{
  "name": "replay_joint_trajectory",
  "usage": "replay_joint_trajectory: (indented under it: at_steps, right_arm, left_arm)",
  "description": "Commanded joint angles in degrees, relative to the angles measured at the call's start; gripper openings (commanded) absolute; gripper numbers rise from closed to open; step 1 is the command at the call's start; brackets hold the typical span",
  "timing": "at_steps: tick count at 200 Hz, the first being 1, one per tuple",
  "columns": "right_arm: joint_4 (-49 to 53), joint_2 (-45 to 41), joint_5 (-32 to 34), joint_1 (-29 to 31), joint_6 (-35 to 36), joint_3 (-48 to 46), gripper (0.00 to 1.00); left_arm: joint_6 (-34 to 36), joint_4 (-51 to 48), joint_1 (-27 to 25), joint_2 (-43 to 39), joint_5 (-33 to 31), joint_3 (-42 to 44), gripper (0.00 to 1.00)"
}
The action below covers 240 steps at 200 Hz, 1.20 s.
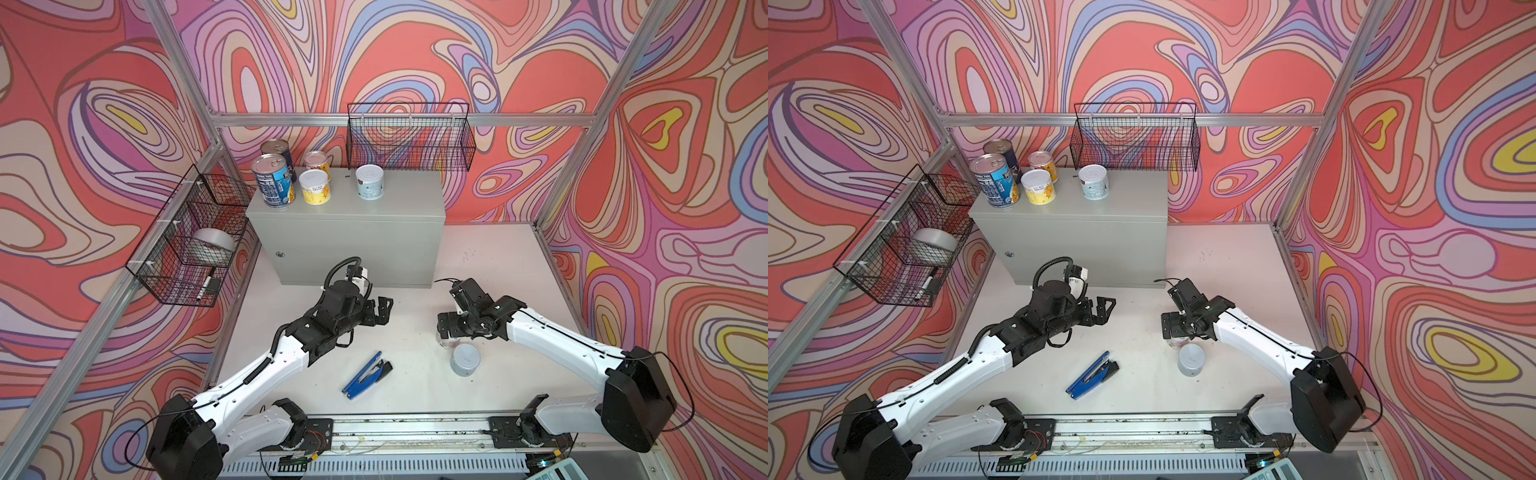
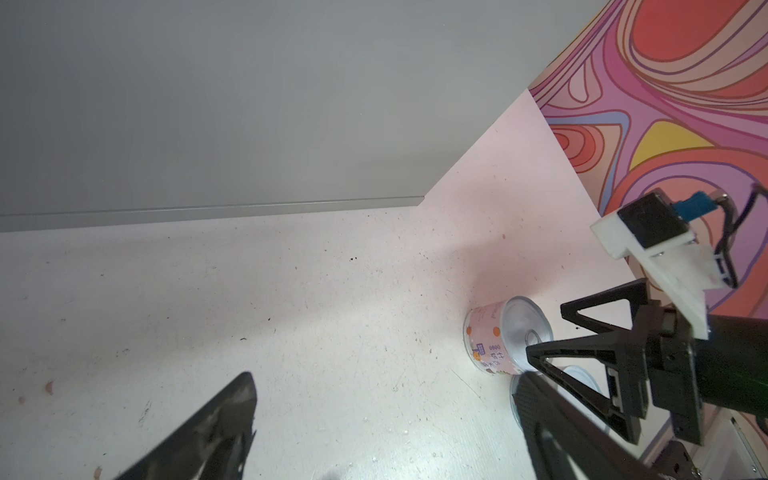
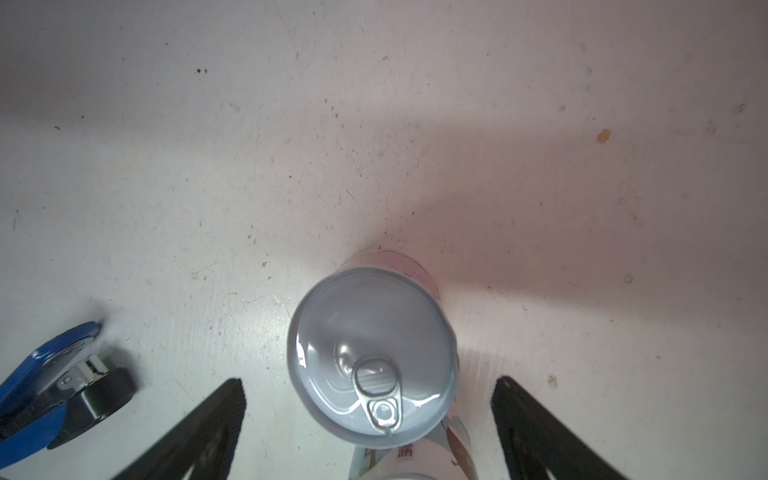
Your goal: Place and organize the canned foods onto the counter
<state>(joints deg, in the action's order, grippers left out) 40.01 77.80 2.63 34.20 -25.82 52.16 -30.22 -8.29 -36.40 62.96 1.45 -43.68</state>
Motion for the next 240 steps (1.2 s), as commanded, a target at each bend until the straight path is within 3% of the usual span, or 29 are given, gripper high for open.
replay_joint_trajectory:
  at_steps: [1,49,86,154,174,240]
  right_arm:
    - [-1.71,1.66,-1.7,-0.97,1.2,0.28,0.93]
    - [-3.51,2.78,-5.56,-1.1,1.06,0.72,0.9]
    - [-2.2,4.33,-4.55,-1.15,1.02,1.53,0.89]
    - [-1.75,6.09,-4.35,-1.15,0.87,2.51,0.85]
    - [-1.51,6.39,-3.59,-1.15,0.78,2.33,0.84]
    - [-1.48,6.67,-2.19,-1.06,-0.22,0.85,0.82]
  left_arm:
    - [-0.55,-0.82,-0.16,1.07,-2.93,-1.21,1.0]
    - [-0.63,-0.83,-0.16,-0.65,-5.12,-1.23,1.0]
    - [0.71,-0.19,-0.16,-3.29,-7.95,-0.56,1.0]
    - [-0.02,5.73,-0.12,-9.43,-3.74,4.19,1.0]
    - [2.55,6.95,-0.07,-10.77,-2.13,5.65,1.0]
    - [4.66,0.85,-0.07,-10.32,-6.85,4.5,1.0]
